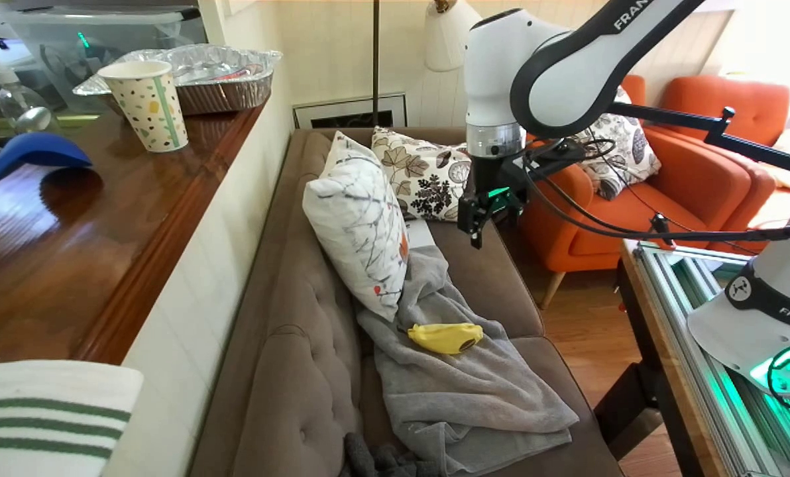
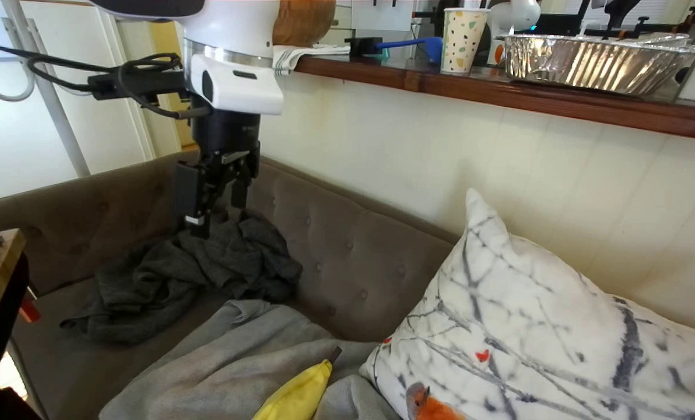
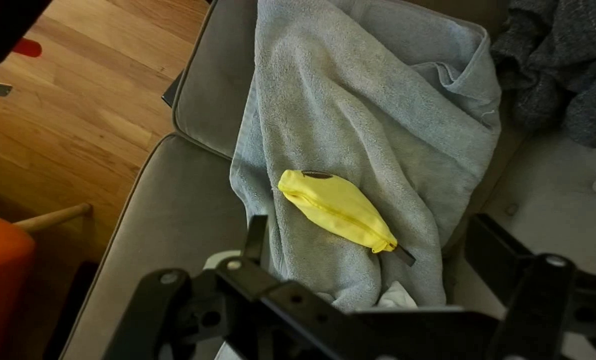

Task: Put the yellow bag in the tray

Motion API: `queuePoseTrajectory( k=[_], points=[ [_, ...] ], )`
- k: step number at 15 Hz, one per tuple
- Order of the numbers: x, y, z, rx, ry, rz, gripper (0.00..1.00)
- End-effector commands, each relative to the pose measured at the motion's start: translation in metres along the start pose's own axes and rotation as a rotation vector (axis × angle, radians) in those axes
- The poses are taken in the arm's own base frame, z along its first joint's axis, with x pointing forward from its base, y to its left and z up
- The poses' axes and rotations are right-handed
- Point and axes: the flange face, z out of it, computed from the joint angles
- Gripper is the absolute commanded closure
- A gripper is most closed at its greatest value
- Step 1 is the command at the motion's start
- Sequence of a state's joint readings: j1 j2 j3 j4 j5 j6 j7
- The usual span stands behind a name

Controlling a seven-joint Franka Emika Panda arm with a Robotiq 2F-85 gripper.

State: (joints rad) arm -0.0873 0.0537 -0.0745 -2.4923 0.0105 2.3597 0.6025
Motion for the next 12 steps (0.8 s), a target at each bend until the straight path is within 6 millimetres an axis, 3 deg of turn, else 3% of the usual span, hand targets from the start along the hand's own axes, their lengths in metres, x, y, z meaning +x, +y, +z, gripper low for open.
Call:
queuePoseTrajectory(
  k=[1,12],
  points=[
    [0.024,-0.022,0.032,-0.026,0.005,0.060,0.00],
    [0.123,-0.076,0.197,-0.143,0.045,0.408,0.00]
  ],
)
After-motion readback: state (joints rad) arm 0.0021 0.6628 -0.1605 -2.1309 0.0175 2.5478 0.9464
